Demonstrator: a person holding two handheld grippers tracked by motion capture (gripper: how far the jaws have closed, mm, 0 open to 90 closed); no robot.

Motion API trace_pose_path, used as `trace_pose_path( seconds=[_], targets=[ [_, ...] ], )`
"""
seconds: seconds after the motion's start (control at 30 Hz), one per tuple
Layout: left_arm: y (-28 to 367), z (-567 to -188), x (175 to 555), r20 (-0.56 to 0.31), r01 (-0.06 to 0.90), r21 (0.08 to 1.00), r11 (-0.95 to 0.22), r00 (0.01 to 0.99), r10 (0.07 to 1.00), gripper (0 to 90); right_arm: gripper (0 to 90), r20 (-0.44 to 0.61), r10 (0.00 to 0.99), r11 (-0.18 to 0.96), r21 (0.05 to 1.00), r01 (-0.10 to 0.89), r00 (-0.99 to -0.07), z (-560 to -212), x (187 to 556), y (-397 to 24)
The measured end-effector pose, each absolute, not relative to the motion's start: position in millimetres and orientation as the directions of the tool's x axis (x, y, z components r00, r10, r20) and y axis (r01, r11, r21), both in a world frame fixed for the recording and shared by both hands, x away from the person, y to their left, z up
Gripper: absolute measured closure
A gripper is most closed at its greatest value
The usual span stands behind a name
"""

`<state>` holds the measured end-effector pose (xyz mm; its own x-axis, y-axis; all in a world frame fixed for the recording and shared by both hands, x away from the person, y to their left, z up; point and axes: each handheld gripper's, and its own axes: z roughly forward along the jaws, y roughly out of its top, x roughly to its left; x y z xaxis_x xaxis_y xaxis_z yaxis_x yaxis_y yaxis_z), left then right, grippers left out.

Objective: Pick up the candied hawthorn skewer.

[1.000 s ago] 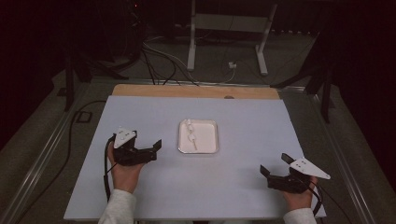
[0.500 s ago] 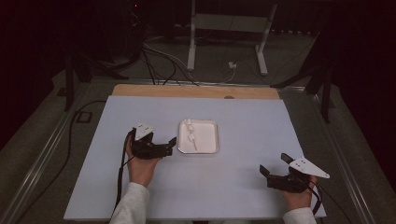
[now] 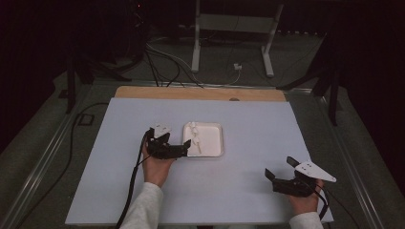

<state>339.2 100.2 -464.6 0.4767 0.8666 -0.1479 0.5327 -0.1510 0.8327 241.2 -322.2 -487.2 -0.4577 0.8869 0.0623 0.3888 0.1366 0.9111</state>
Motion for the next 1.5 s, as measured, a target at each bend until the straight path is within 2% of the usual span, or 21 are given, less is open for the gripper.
trace_pose_path(
  seconds=[0.8,1.07,1.13,1.2,1.23,1.27,1.4,1.43,1.5],
  targets=[
    [66.9,-495.6,357.9,-0.18,0.613,0.765,-0.196,0.497,0.849,3.7,0.9,0.064,0.885,0.14,0.907,0.396,-0.46,-488.0,241.6,-321.5],
    [45.1,-506.4,362.3,-0.146,0.645,0.721,-0.254,0.499,0.854,6.8,0.9,0.065,0.886,0.138,0.908,0.396,-0.459,-488.1,241.6,-322.3],
    [40.4,-508.1,362.9,-0.125,0.645,0.715,-0.269,0.497,0.859,15.2,1.0,0.066,0.886,0.138,0.908,0.397,-0.458,-488.1,241.6,-322.4],
    [36.0,-510.0,364.0,-0.118,0.653,0.704,-0.281,0.497,0.86,17.7,0.9,0.065,0.886,0.138,0.908,0.396,-0.459,-488.1,241.6,-322.5],
    [33.7,-511.0,364.8,-0.112,0.66,0.691,-0.294,0.5,0.859,25.7,1.0,0.068,0.887,0.136,0.908,0.397,-0.457,-488.0,241.5,-322.8],
    [32.2,-511.5,365.0,-0.103,0.665,0.683,-0.303,0.498,0.861,25.7,1.0,0.068,0.887,0.136,0.908,0.397,-0.457,-488.0,241.5,-322.8],
    [26.4,-514.7,365.3,-0.091,0.678,0.661,-0.323,0.499,0.862,41.6,1.0,0.069,0.888,0.134,0.908,0.398,-0.455,-488.0,241.5,-323.6],
    [25.1,-514.7,364.9,-0.077,0.674,0.662,-0.328,0.496,0.865,41.6,1.0,0.069,0.888,0.134,0.908,0.398,-0.455,-488.0,241.5,-323.6],
    [24.0,-514.1,365.3,-0.067,0.675,0.659,-0.332,0.493,0.868,48.7,1.0,0.069,0.888,0.133,0.908,0.398,-0.455,-488.1,241.6,-323.7]
  ],
)
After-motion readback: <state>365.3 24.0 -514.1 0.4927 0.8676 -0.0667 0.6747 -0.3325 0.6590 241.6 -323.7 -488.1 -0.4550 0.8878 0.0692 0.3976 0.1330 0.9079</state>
